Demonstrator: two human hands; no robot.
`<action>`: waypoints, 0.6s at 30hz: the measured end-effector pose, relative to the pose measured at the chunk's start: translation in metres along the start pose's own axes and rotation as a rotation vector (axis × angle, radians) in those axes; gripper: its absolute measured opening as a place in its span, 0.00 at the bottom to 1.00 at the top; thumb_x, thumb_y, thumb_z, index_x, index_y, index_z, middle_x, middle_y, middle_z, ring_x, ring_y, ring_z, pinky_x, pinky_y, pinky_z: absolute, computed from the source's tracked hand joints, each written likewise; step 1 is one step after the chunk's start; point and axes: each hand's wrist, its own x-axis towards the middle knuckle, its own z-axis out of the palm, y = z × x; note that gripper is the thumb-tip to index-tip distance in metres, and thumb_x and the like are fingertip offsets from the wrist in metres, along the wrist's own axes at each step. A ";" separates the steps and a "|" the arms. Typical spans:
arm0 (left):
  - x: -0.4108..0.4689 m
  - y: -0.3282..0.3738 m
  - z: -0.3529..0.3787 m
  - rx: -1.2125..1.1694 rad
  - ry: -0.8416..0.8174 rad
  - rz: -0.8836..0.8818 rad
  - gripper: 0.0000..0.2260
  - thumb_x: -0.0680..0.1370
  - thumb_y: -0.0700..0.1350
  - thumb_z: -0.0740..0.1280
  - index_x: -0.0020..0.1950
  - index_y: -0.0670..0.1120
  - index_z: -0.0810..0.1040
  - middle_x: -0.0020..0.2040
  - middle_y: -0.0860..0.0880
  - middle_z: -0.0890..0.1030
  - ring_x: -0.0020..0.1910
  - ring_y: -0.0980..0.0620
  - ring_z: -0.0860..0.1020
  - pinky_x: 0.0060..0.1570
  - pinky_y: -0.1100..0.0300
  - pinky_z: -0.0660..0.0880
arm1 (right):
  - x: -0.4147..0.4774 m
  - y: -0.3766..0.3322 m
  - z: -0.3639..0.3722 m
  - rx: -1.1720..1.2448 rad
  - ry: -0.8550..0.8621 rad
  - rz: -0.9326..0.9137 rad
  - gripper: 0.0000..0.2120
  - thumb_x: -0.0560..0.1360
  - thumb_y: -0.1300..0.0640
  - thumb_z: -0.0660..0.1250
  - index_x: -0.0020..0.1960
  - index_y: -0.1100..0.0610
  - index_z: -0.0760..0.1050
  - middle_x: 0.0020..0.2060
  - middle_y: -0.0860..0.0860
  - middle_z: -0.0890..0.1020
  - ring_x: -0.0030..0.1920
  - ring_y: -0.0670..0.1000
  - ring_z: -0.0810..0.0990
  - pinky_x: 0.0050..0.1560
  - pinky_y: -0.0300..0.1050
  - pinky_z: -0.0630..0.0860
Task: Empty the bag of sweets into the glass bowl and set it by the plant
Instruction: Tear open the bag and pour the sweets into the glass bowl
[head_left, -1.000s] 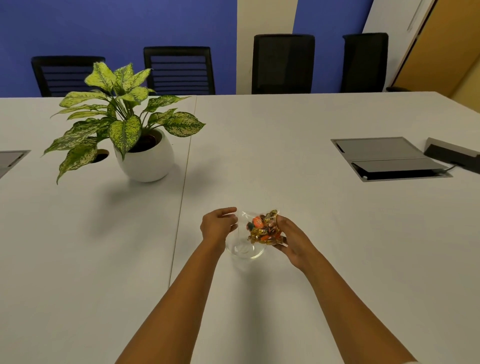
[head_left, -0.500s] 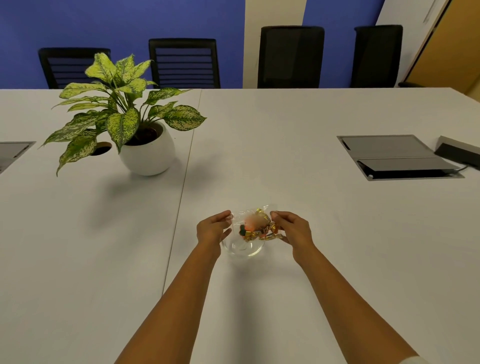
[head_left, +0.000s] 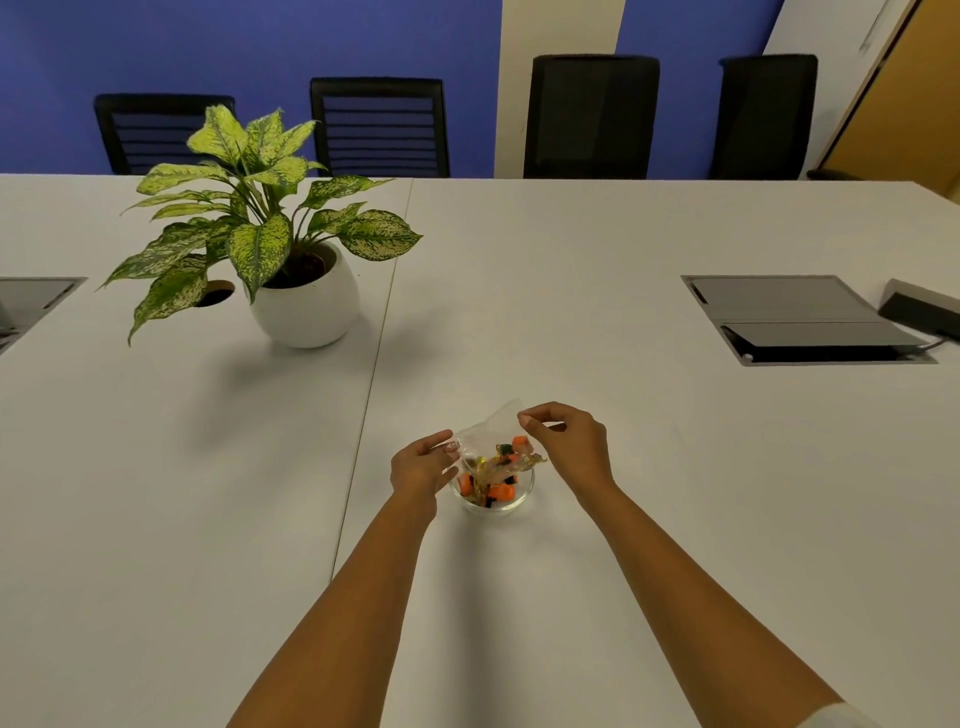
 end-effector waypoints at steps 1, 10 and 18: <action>0.000 0.000 0.000 0.006 0.000 0.000 0.15 0.73 0.30 0.68 0.59 0.38 0.78 0.58 0.38 0.80 0.56 0.40 0.79 0.59 0.49 0.76 | 0.000 -0.001 0.000 -0.021 -0.001 -0.013 0.07 0.73 0.52 0.69 0.48 0.53 0.83 0.47 0.49 0.85 0.46 0.49 0.81 0.50 0.46 0.78; 0.003 -0.004 -0.005 0.090 -0.012 0.034 0.17 0.72 0.30 0.68 0.60 0.38 0.77 0.58 0.38 0.80 0.56 0.41 0.79 0.60 0.49 0.76 | -0.007 -0.011 0.007 -0.188 0.008 -0.160 0.07 0.74 0.49 0.67 0.47 0.50 0.82 0.48 0.46 0.84 0.47 0.47 0.81 0.47 0.48 0.79; 0.004 -0.002 -0.003 0.229 -0.011 0.124 0.16 0.72 0.34 0.70 0.59 0.40 0.78 0.55 0.39 0.82 0.55 0.42 0.79 0.60 0.49 0.76 | -0.008 -0.015 0.007 -0.178 0.026 -0.239 0.08 0.75 0.49 0.66 0.49 0.50 0.82 0.49 0.47 0.84 0.47 0.47 0.80 0.46 0.42 0.76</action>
